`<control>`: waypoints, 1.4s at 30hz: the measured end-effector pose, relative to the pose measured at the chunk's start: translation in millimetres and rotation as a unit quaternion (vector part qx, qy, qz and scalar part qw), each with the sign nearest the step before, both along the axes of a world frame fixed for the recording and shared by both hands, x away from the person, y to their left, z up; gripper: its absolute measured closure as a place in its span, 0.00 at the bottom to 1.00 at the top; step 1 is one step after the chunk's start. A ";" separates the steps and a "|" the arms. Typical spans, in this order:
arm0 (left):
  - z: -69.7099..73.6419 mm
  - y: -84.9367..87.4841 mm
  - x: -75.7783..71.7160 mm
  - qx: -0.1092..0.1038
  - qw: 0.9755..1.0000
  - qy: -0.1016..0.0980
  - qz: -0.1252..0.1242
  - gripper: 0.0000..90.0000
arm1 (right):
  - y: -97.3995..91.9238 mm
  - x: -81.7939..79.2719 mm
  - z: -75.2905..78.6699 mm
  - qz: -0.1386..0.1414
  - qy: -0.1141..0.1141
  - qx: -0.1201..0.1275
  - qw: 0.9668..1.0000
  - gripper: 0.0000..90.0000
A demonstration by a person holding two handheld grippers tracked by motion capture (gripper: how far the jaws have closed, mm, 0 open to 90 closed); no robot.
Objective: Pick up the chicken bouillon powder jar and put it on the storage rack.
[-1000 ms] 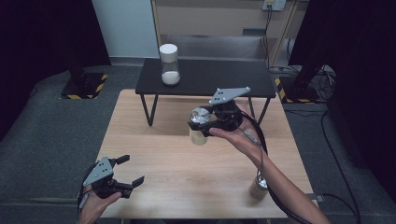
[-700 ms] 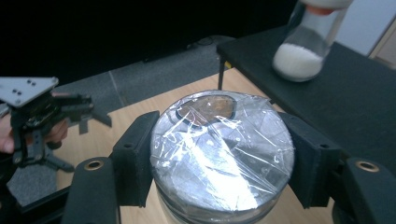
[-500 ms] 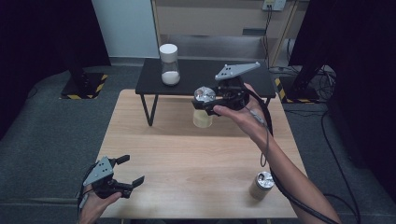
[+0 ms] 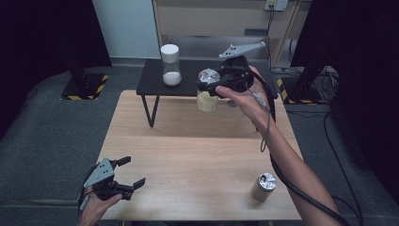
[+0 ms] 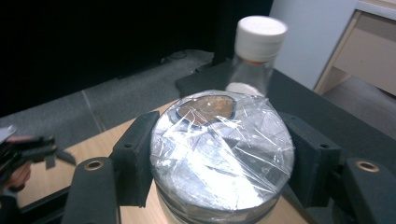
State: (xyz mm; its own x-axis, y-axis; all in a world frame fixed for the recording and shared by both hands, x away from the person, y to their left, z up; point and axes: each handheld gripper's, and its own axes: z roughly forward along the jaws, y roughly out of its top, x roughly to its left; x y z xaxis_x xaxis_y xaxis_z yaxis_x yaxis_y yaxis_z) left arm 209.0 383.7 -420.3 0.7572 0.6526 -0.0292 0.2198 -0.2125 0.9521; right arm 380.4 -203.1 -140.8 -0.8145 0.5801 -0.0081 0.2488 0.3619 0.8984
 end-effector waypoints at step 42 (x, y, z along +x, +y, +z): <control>-0.7 0.8 0.4 -0.001 1.000 -0.001 -0.003 0.03 | 25.5 83.9 -3.5 -0.155 -0.002 -0.009 0.988 0.40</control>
